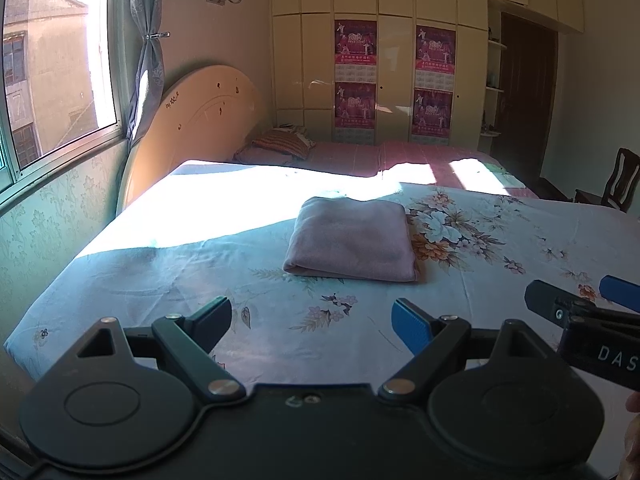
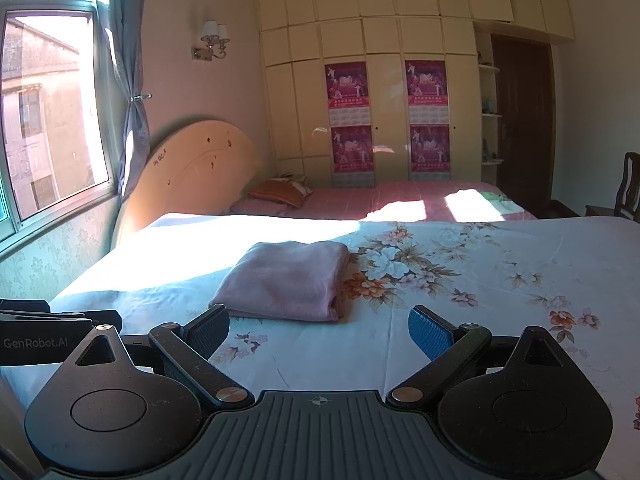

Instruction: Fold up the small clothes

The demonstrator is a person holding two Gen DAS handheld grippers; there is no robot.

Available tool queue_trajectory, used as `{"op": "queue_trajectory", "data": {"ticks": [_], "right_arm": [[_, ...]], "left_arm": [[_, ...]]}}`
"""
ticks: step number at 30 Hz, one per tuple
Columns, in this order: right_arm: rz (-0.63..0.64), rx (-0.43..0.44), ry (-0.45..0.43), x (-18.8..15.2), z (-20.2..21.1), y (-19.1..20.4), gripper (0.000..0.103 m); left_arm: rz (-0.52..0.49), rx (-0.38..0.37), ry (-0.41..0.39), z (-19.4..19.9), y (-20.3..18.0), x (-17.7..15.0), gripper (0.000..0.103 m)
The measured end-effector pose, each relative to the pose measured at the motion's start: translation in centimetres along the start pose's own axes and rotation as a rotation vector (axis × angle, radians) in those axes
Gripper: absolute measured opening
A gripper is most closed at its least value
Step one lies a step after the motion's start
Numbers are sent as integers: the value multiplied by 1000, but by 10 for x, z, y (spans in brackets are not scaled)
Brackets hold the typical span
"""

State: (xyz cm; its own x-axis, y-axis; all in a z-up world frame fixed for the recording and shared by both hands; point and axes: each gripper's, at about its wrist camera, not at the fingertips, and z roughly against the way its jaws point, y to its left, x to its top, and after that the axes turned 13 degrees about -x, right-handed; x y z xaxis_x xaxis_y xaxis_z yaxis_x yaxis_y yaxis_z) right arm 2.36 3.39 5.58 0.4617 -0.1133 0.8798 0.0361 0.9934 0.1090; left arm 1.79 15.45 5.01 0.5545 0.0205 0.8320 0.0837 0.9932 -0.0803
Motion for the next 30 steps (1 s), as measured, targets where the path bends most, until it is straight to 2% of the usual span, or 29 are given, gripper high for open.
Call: {"op": "queue_trajectory", "data": {"ticks": [30], "right_arm": [[28, -6, 13, 1, -6, 18, 95]], "left_arm": [[12, -17, 0, -4, 16, 2, 87]]}}
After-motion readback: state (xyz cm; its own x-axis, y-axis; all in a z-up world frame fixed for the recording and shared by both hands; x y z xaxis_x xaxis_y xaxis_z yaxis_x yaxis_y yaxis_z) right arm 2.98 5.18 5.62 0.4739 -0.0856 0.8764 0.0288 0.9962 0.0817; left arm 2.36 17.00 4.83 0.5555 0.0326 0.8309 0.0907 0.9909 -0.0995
